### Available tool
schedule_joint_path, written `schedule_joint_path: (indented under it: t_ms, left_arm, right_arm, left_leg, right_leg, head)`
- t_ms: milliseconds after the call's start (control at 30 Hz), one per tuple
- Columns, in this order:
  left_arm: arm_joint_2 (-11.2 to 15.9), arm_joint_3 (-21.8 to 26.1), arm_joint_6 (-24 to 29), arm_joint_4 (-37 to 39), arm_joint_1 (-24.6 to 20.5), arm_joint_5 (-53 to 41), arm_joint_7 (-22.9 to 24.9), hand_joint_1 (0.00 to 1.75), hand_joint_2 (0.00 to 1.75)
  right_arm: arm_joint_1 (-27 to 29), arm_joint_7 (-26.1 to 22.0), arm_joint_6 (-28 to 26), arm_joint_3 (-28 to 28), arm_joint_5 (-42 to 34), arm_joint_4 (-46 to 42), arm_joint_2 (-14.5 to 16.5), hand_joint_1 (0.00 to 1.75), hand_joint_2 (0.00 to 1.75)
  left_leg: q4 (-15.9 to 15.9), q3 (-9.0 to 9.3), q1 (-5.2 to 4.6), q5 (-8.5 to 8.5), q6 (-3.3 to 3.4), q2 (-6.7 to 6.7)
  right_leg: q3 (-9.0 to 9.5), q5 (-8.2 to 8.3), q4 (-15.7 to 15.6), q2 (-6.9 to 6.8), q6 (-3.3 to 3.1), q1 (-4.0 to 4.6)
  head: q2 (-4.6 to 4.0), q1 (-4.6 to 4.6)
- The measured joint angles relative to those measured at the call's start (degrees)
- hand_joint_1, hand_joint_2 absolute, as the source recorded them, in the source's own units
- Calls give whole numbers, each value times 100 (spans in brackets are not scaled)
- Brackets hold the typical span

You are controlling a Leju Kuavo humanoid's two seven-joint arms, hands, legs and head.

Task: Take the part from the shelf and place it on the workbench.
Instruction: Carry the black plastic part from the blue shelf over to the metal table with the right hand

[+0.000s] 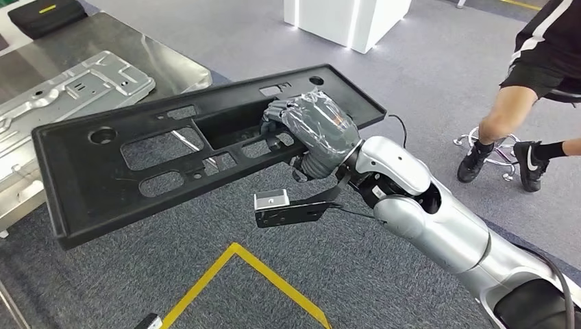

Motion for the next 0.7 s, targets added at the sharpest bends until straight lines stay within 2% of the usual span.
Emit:
schedule_joint_path:
  t_ms: [33, 67, 100, 133, 167, 200, 267, 300, 333, 367, 400, 433, 467, 533, 567, 600, 633, 667, 700]
  left_arm:
    - [1, 0, 20, 4, -23, -8, -1, 0, 0]
    - [1, 0, 37, 9, -45, -16, -1, 0, 0]
    - [-2, 0, 49, 17, -56, -25, -1, 0, 0]
    - [-4, 0, 59, 27, -57, -32, -1, 0, 0]
    - [-4, 0, 67, 35, -51, -35, -1, 0, 0]
    - [-3, 0, 75, 42, -45, -36, 0, 0, 0]
    - [-2, 0, 83, 46, -51, -36, 0, 0, 0]
    - [-2, 0, 85, 48, -55, -36, 0, 0, 0]
    - [-2, 0, 86, 50, -56, -36, 0, 0, 0]
    - [-2, 0, 88, 56, -50, -36, 0, 0, 0]
    - [-3, -1, 88, 65, -39, -36, 0, 0, 0]
    - [-3, -1, 89, 74, -32, -37, 1, 0, 0]
    - [-4, -2, 89, 81, -32, -37, 1, 0, 0]
    - [-4, -2, 89, 85, -49, -37, 2, 0, 0]
    - [-4, -2, 89, 86, -58, -37, 2, 0, 0]
    - [-4, -2, 89, 87, -62, -37, 2, 0, 0]
    - [-5, -2, 89, 88, -62, -38, 2, 0, 0]
    - [-5, -2, 89, 90, -61, -38, 2, 0, 0]
    - [-5, -2, 89, 91, -62, -38, 2, 0, 0]
  right_arm:
    - [-2, -3, 0, 2, 0, -2, 3, 175, 175]
    - [-1, -4, 0, 7, 0, -3, 3, 175, 175]
    - [4, -3, 0, 15, 0, -2, 4, 175, 175]
    - [8, -3, 0, 26, 0, -2, 6, 175, 175]
    - [9, -3, 0, 36, 0, -2, 11, 175, 175]
    - [8, -3, 0, 42, 0, -3, 16, 175, 175]
    - [0, -3, 0, 45, 0, -6, 23, 175, 175]
    - [-5, -3, 0, 45, 0, -8, 26, 175, 175]
    - [-8, -3, 0, 46, 0, -9, 29, 175, 175]
    - [-10, -3, 0, 48, 0, -9, 36, 175, 175]
    - [-12, -1, 0, 47, 0, -10, 42, 175, 175]
    - [-14, 1, -1, 46, 0, -11, 46, 175, 175]
    - [-17, 1, -1, 45, 0, -12, 50, 175, 175]
    - [-7, -1, -1, 45, 0, -11, 50, 175, 175]
    - [6, -1, -1, 46, 0, -10, 49, 175, 175]
    - [21, 1, 0, 48, 0, -7, 48, 175, 175]
    - [32, 2, 0, 48, 0, -5, 47, 175, 175]
    - [34, 4, 0, 49, 0, -3, 46, 175, 175]
    - [29, 4, 0, 49, 0, -2, 45, 175, 175]
  left_leg:
    - [383, -178, -6, -184, -17, 144]
    - [749, -350, -3, -326, -34, 206]
    - [992, -461, 2, -391, -45, 234]
    - [1040, -471, 6, -360, -51, 248]
    - [827, -344, 9, -223, -48, 267]
    - [426, -111, 6, -37, -37, 337]
    - [-311, 309, -48, 185, 18, 538]
    - [-505, 410, -74, 216, 52, 596]
    - [-550, 424, -99, 196, 84, 588]
    - [-561, 414, -97, 207, 118, 518]
    - [-578, 424, -84, 213, 147, 463]
    - [-599, 439, -71, 224, 180, 407]
    - [-619, 454, -55, 235, 215, 354]
    - [-630, 467, -43, 242, 257, 236]
    - [-624, 465, -46, 239, 266, 168]
    - [-616, 465, -50, 236, 271, 92]
    - [-605, 465, -53, 231, 274, 14]
    - [-590, 467, -54, 225, 273, -66]
    - [-576, 470, -54, 219, 268, -147]
  right_leg:
    - [8, -4, -6, -93, -15, 12]
    - [11, -11, -5, -192, -25, 24]
    - [13, -20, -4, -289, -33, 34]
    - [17, -30, -3, -379, -33, 41]
    - [25, -40, -2, -454, -27, 46]
    - [42, -56, -1, -523, -14, 50]
    - [70, -90, 3, -649, 26, 80]
    - [83, -106, 4, -705, 49, 97]
    - [92, -117, 1, -757, 72, 110]
    - [107, -127, -1, -809, 96, 116]
    - [113, -152, 8, -812, 127, 106]
    - [99, -206, 66, -723, 156, 93]
    - [34, -314, 226, -574, 182, 78]
    - [-287, -659, 907, -242, 213, 52]
    - [-500, -817, 1316, -172, 221, 50]
    - [-672, -883, 1615, -148, 224, 51]
    - [-758, -831, 1713, -140, 221, 51]
    - [-735, -666, 1584, -128, 209, 51]
    - [-617, -425, 1260, -84, 191, 50]
  head:
    - [0, -3]
    - [0, -2]
    - [0, -2]
    - [0, -1]
    - [1, -2]
    - [1, -2]
    - [1, 2]
    - [0, 4]
    - [0, 5]
    - [0, 7]
    - [1, 5]
    - [1, 6]
    - [1, 7]
    - [0, 9]
    - [0, 8]
    - [0, 8]
    - [0, 8]
    - [0, 8]
    - [0, 8]
